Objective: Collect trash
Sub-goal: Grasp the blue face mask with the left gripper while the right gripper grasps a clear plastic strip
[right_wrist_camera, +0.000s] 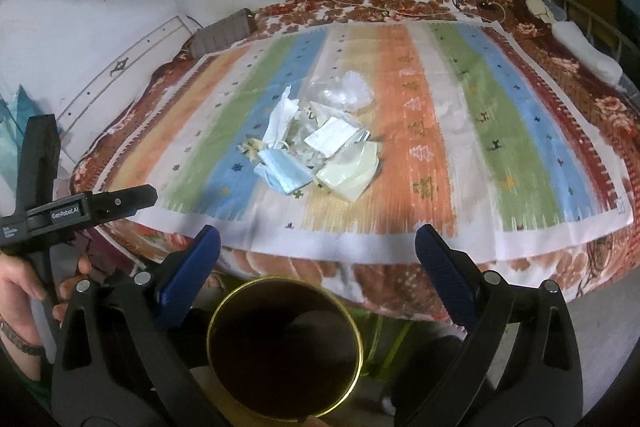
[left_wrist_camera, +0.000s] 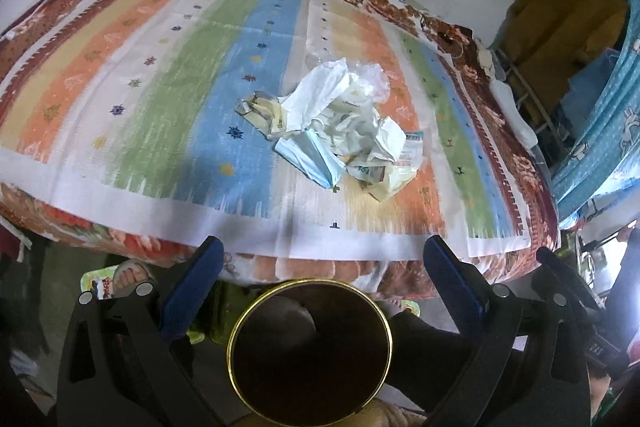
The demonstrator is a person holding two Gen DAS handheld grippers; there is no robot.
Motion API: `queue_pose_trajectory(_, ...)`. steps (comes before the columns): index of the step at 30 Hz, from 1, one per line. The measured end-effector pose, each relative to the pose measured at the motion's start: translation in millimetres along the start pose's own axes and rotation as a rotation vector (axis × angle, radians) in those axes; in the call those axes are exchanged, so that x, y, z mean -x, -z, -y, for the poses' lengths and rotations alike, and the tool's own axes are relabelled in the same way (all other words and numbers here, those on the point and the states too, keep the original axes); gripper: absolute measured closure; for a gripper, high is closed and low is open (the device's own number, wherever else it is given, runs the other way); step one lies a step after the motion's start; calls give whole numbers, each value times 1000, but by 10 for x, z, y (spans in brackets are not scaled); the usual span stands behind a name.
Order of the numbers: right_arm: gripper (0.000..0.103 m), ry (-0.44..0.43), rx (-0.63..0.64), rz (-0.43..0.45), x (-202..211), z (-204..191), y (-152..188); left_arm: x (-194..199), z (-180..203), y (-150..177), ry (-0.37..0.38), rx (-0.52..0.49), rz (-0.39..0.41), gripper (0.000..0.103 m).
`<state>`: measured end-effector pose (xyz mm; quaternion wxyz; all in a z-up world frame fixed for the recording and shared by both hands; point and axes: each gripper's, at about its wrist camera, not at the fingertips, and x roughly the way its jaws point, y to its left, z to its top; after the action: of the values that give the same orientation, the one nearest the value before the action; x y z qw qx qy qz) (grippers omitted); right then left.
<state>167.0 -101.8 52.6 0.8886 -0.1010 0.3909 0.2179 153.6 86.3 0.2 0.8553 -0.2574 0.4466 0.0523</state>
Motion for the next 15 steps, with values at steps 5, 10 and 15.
queue_pose_trajectory(5, 10, -28, -20, -6, -193, 40, -194, -221, 36, -201, -15, -10, -18, 6)
queue_pose_trajectory(10, 10, -24, -36, -32, -439, 127, -340, -514, 77, -335, -63, -78, -52, 6)
queue_pose_trajectory(15, 12, -13, -63, -61, -689, 221, -470, -777, -63, -439, -12, -7, -111, 6)
